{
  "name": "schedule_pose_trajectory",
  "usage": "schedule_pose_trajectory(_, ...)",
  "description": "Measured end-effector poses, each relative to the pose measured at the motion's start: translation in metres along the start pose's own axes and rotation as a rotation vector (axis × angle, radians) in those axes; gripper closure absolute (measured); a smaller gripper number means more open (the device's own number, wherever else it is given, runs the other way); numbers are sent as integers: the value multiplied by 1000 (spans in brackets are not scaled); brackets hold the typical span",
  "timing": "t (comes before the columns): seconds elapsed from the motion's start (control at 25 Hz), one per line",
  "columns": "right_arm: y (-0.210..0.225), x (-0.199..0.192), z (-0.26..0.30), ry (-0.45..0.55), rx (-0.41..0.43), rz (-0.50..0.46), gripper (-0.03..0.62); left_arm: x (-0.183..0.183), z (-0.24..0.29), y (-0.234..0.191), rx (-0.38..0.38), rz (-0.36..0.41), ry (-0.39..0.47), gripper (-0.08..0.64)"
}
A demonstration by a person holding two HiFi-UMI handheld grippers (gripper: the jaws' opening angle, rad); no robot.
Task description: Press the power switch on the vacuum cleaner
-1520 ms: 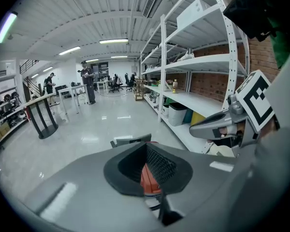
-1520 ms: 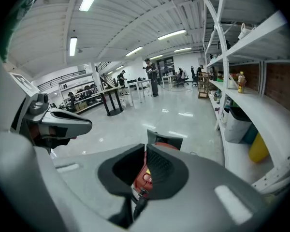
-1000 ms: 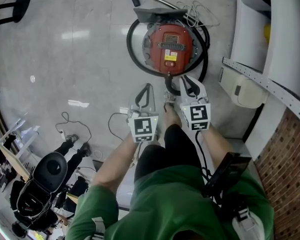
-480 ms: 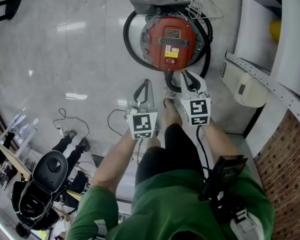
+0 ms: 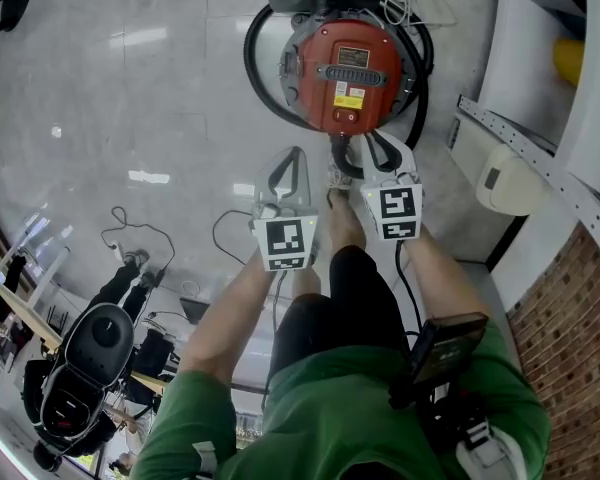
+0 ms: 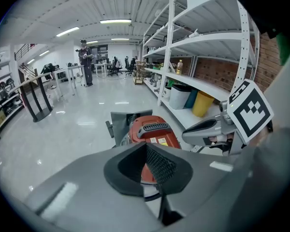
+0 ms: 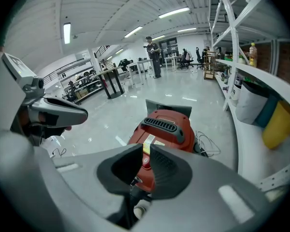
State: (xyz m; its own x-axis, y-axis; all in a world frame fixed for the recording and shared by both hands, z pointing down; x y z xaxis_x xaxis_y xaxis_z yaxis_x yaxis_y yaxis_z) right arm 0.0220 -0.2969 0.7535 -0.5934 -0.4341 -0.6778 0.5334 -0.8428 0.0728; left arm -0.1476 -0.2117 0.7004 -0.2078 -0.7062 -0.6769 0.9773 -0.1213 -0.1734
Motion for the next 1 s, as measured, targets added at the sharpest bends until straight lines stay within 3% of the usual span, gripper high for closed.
schedule_pose_trajectory(1.0, 4, -37, 61, -122, 28, 17, 560, -30, 29, -18, 17, -44, -45, 552)
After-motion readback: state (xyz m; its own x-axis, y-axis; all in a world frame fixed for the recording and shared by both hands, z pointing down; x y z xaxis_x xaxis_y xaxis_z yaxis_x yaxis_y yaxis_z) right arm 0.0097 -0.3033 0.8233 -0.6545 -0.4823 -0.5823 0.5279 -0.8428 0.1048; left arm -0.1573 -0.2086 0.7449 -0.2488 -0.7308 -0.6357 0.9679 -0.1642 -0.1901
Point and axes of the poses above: the fingertips, and each gripper's own axes: z forward along the fingers, y to its right, x out of its top, the point moved 9 cm from there along -z, backward along the fingers, and after that the axes turned 12 degrees about -z, right-handed, at the moved point
